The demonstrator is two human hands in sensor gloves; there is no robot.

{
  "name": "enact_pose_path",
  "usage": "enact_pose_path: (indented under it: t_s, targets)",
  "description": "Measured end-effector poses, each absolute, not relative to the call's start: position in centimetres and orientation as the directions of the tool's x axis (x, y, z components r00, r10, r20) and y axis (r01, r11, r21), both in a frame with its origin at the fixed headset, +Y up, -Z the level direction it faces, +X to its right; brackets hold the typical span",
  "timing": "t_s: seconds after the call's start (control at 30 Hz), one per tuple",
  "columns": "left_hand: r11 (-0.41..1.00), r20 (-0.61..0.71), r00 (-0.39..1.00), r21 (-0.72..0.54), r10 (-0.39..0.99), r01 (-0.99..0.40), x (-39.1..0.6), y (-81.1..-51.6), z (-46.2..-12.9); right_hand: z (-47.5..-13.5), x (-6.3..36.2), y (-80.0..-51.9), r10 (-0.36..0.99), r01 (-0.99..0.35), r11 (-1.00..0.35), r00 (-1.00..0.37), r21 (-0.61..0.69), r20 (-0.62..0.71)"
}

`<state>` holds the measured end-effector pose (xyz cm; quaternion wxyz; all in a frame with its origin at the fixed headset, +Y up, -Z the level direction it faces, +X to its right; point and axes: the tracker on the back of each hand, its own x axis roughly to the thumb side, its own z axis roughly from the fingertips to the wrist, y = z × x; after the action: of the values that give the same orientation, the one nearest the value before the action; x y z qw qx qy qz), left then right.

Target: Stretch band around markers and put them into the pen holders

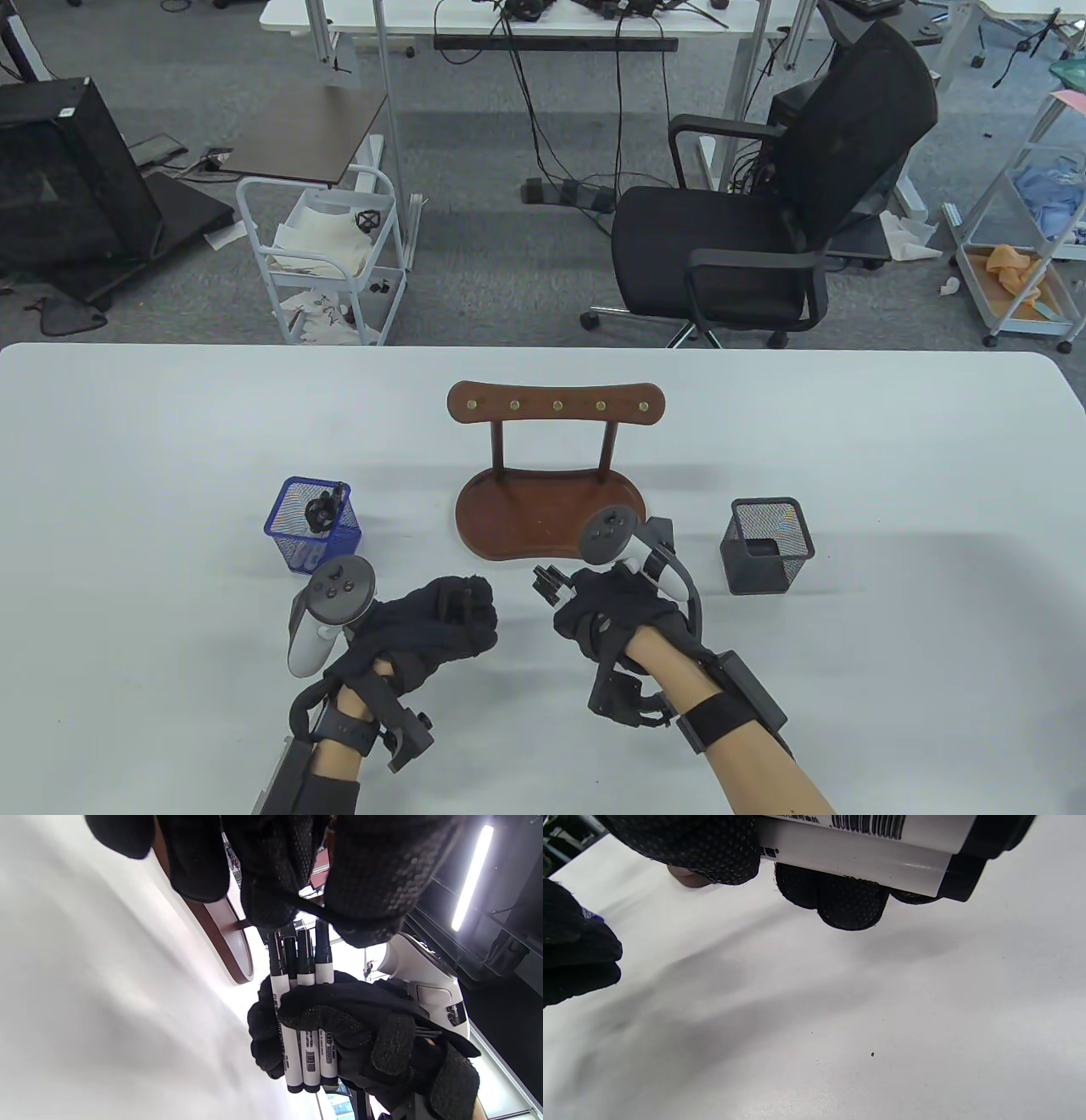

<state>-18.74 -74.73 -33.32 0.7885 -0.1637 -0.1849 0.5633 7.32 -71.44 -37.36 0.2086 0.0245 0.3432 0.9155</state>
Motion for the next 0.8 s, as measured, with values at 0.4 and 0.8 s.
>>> enact_pose_path:
  t_s: [0.4, 0.8]
  targets:
    - [0.364, 0.113, 0.353, -0.449, 0.929, -0.816, -18.7, -74.8, -33.5, -36.6, 5.8, -71.0, 0.414, -0.303, -0.735, -0.909, 0.607, 0.048]
    - [0.372, 0.133, 0.354, -0.481, 0.926, -0.794, -18.3, -74.8, -33.5, -35.6, 3.8, -70.9, 0.455, -0.247, -0.688, -0.879, 0.682, 0.14]
